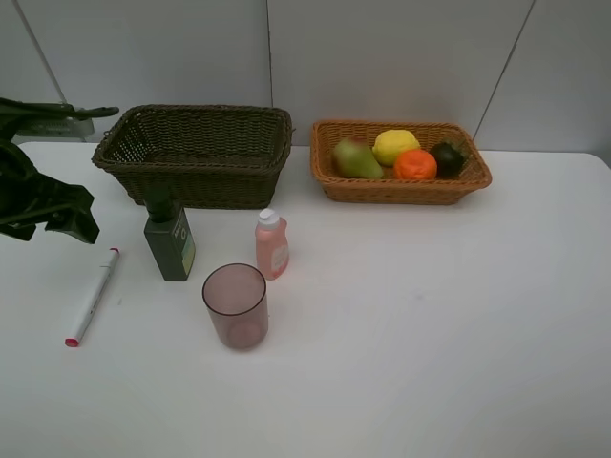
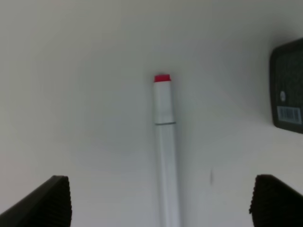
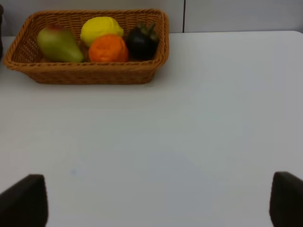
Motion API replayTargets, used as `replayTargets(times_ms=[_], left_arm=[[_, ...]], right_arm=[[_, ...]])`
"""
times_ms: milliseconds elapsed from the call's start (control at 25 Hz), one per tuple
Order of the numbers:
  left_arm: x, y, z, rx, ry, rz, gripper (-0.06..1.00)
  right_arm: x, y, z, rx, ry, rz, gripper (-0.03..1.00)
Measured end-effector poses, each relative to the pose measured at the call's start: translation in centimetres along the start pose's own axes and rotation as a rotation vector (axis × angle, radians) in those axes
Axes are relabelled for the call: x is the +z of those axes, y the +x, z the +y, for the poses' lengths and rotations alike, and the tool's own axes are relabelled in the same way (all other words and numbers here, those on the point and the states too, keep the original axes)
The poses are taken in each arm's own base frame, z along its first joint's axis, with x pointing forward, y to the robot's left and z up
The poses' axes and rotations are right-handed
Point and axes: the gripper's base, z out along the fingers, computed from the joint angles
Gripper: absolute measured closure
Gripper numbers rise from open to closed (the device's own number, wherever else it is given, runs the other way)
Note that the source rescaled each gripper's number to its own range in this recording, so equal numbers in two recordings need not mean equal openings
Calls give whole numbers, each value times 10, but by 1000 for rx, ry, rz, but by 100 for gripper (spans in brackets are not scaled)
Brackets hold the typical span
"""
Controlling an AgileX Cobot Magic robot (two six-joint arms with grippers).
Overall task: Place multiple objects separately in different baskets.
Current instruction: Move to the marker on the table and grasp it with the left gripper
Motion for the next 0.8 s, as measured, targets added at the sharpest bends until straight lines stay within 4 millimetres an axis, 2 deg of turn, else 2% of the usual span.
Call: replayTargets(times_ms=[280,800], left_arm=[[32,4,-4,-19,2,110,-5],[60,9,1,-32,-18,116,-5]], right_arm=[[0,0,0,0,0,0,-3],[0,0,0,0,0,0,-3]])
